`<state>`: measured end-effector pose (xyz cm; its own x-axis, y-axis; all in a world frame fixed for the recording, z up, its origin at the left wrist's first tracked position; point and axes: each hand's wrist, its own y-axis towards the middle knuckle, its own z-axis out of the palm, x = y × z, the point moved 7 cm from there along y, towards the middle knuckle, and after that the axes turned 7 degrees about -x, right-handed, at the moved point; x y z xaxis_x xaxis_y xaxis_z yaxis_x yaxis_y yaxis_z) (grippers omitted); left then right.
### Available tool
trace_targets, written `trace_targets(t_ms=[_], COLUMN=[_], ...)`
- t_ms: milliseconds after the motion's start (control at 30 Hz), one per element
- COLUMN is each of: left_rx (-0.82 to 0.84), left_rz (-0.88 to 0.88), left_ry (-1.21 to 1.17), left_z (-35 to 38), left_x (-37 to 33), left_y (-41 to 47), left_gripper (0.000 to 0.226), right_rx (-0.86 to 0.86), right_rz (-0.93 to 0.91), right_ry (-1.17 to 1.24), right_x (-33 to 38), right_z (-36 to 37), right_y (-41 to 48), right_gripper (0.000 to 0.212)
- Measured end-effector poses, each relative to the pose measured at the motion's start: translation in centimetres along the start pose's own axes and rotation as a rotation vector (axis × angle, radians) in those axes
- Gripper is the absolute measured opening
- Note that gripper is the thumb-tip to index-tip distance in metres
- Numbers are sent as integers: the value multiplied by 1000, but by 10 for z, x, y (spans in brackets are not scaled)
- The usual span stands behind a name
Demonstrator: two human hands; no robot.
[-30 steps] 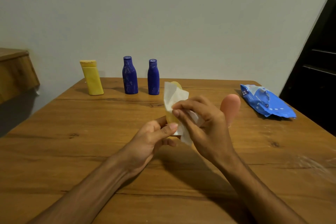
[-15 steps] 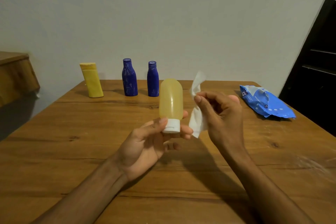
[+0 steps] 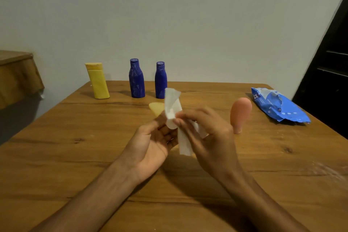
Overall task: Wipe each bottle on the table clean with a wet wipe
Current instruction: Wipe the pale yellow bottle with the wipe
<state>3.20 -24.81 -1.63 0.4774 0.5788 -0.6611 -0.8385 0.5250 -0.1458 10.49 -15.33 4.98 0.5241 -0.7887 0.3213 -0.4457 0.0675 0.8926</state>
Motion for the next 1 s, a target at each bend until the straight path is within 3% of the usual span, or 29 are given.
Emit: trace_targets(t_ms=[100, 200, 367, 500, 600, 767, 900, 1000], left_rx=[-19, -56, -115, -134, -139, -125, -149, -134], left_rz=[-6, -31, -43, -37, -46, -14, -24, 0], left_ry=[-37, -52, -79, -57, -82, -50, -87, -56], left_z=[0, 1, -3, -2, -3, -2, -4, -4], left_x=[1, 2, 2, 1, 2, 0, 2, 0], left_y=[-1, -3, -5, -3, -2, 1, 1, 3], left_gripper=[32, 34, 29, 44, 42, 45, 37, 41], right_rx=[-13, -59, 36, 27, 68, -12, 88, 63], right_rz=[-175, -197, -233, -168, -191, -138, -157, -101], right_ry=[-201, -304, -301, -323, -315, -279, -197, -199], right_x=[6, 4, 5, -2, -2, -3, -1, -5], right_z=[4, -1, 7, 4, 8, 3, 11, 5], right_y=[-4, -3, -4, -2, -4, -2, -4, -1], right_gripper=[24, 21, 21, 23, 23, 25, 25, 25])
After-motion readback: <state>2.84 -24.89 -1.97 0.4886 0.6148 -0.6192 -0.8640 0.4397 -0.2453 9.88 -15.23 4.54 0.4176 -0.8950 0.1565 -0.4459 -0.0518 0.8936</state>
